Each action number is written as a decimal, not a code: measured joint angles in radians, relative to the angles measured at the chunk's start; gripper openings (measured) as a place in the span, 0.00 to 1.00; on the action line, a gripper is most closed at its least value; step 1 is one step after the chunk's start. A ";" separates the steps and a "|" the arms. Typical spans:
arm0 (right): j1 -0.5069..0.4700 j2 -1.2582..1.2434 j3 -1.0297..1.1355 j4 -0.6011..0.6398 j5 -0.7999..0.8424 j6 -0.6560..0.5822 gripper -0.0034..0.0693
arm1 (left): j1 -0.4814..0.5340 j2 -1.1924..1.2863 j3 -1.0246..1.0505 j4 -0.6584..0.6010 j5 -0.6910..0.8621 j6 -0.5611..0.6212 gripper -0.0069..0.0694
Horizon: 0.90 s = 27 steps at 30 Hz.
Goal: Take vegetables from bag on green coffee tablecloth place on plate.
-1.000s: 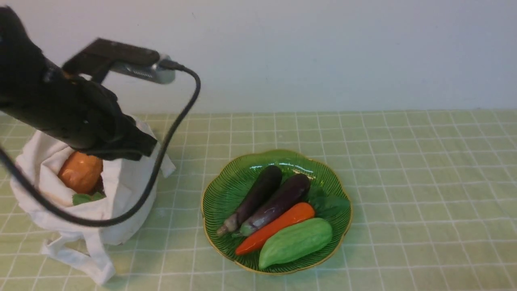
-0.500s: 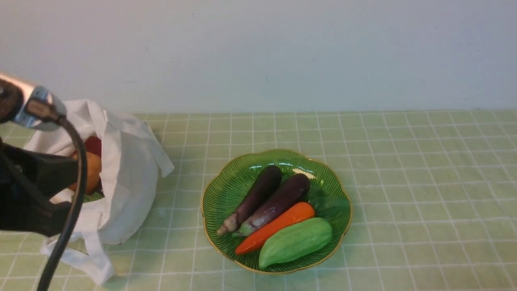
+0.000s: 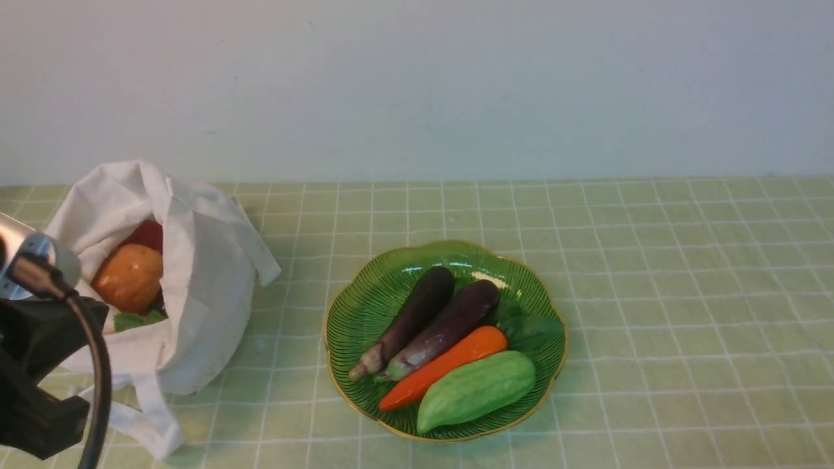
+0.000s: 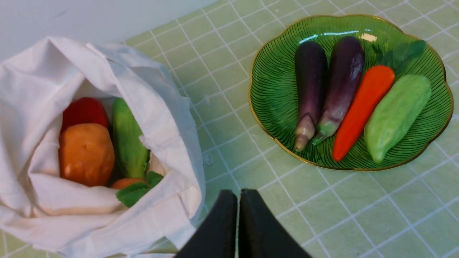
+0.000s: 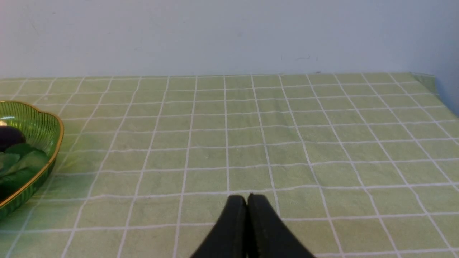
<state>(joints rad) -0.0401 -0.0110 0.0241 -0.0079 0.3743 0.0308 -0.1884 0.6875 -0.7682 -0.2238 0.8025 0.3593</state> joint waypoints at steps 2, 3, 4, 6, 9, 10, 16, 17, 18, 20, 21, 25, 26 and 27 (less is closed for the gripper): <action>0.000 0.000 0.000 0.000 0.000 0.000 0.03 | 0.000 0.000 0.000 0.000 0.001 0.000 0.08; 0.000 0.000 0.000 0.000 0.000 0.000 0.03 | 0.000 0.000 0.000 0.000 0.001 0.000 0.08; 0.000 0.000 0.000 0.000 0.000 0.000 0.03 | 0.000 0.000 0.000 0.000 0.001 0.000 0.08; 0.000 0.000 0.000 0.000 0.000 0.000 0.03 | 0.000 0.000 0.000 0.000 -0.002 0.000 0.08; 0.000 0.000 0.000 0.000 0.000 0.000 0.03 | 0.000 -0.014 0.019 0.001 -0.074 0.000 0.08; 0.000 0.000 0.000 0.000 0.000 0.000 0.03 | 0.000 -0.030 0.036 0.001 -0.117 0.000 0.08; 0.000 0.000 0.000 0.000 0.000 0.000 0.03 | 0.000 -0.209 0.260 0.001 -0.430 0.001 0.08; 0.000 0.000 0.000 0.000 0.000 0.000 0.03 | 0.001 -0.242 0.295 0.001 -0.478 0.001 0.08; 0.000 0.000 0.000 0.000 0.000 0.000 0.03 | 0.001 -0.301 0.377 0.001 -0.552 0.001 0.08; 0.000 0.000 0.000 0.000 0.000 0.000 0.03 | 0.001 -0.352 0.444 0.001 -0.595 0.000 0.08; 0.000 0.000 0.000 0.000 0.000 0.000 0.03 | 0.001 -0.387 0.488 0.001 -0.628 -0.001 0.08; 0.000 0.000 0.000 0.000 0.000 0.000 0.03 | 0.001 -0.555 0.681 0.011 -0.677 -0.001 0.08; 0.000 0.000 0.000 0.000 0.000 0.000 0.03 | 0.001 -0.587 0.717 0.013 -0.678 -0.001 0.08; 0.000 0.000 0.000 0.000 0.000 0.000 0.03 | 0.001 -0.610 0.742 0.015 -0.678 -0.001 0.08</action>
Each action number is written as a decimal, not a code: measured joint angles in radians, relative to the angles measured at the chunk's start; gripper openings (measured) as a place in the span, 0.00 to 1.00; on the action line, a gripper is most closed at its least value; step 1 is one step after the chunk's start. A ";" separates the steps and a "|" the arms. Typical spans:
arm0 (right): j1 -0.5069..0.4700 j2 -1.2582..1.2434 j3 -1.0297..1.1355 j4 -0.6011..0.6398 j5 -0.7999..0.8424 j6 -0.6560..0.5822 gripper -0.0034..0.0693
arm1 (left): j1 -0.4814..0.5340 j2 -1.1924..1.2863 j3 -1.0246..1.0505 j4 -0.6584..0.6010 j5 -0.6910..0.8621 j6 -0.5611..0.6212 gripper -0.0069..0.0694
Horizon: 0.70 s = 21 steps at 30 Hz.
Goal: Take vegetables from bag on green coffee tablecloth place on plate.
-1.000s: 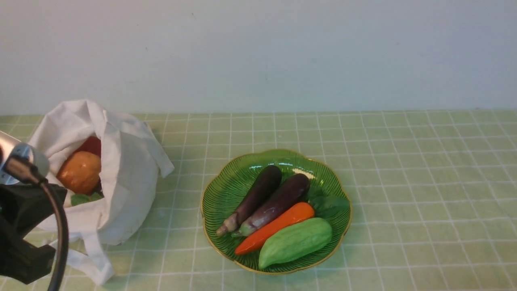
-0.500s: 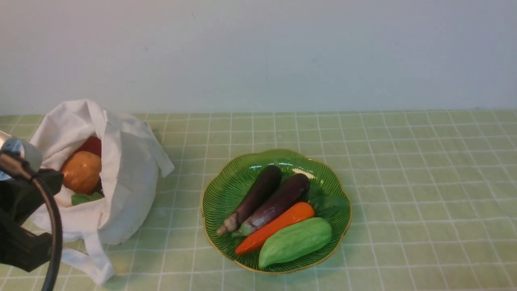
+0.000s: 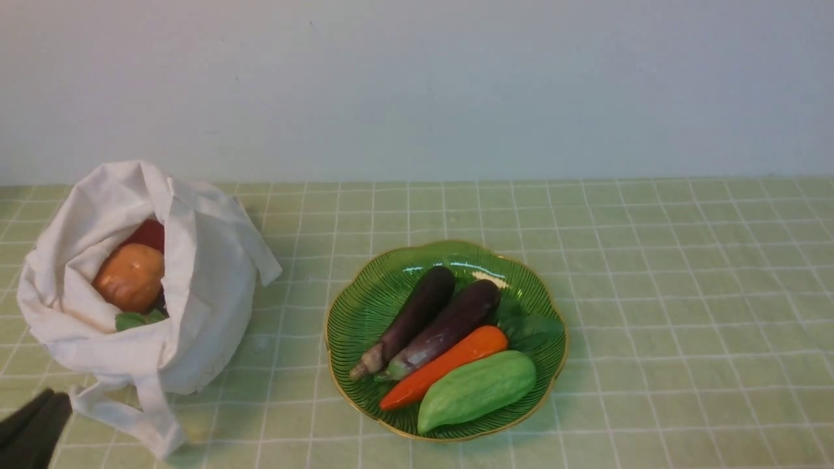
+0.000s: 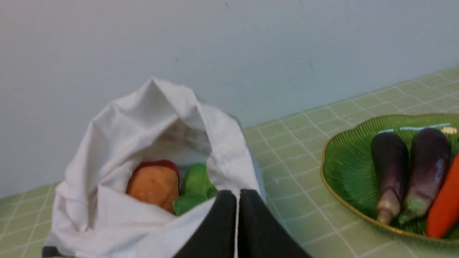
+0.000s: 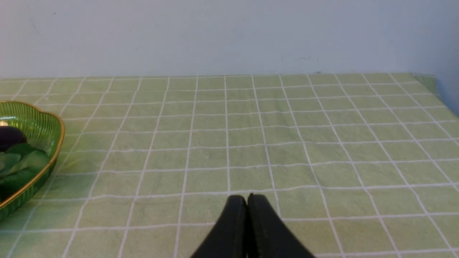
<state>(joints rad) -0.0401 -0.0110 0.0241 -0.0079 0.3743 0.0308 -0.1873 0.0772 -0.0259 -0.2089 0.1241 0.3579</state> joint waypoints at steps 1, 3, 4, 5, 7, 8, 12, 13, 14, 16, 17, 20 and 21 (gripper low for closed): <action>0.000 0.000 0.000 0.000 0.000 0.000 0.03 | 0.000 -0.021 0.022 0.001 0.000 -0.001 0.08; 0.000 0.000 0.000 0.000 0.000 0.000 0.03 | 0.000 -0.071 0.052 0.004 0.004 -0.001 0.08; 0.000 0.000 0.000 0.000 0.000 0.000 0.03 | 0.000 -0.082 0.053 0.005 0.008 -0.001 0.08; 0.000 0.000 0.000 0.000 0.000 0.000 0.03 | 0.000 -0.086 0.054 0.005 0.018 -0.002 0.08; 0.000 0.000 0.000 0.000 0.000 0.000 0.03 | 0.004 -0.088 0.054 0.008 0.035 -0.005 0.08; 0.000 0.000 0.000 0.000 0.000 0.000 0.03 | 0.009 -0.088 0.054 0.014 0.050 -0.009 0.08; 0.000 0.000 0.000 0.000 0.000 0.000 0.03 | 0.068 -0.088 0.055 0.081 0.142 -0.095 0.08; 0.000 0.000 0.000 0.000 0.000 0.000 0.03 | 0.076 -0.088 0.055 0.096 0.155 -0.118 0.08; 0.000 0.000 0.000 0.000 0.000 0.000 0.03 | 0.082 -0.088 0.055 0.122 0.172 -0.148 0.08; 0.000 0.000 0.000 0.000 0.000 0.000 0.03 | 0.085 -0.088 0.055 0.143 0.195 -0.184 0.08; 0.000 0.000 0.000 0.000 0.000 0.000 0.03 | 0.086 -0.088 0.055 0.161 0.213 -0.211 0.08; 0.000 0.000 0.000 0.000 0.000 0.000 0.03 | 0.086 -0.088 0.055 0.195 0.246 -0.253 0.08; 0.000 0.000 0.000 0.000 0.000 0.000 0.03 | 0.086 -0.088 0.055 0.199 0.247 -0.254 0.08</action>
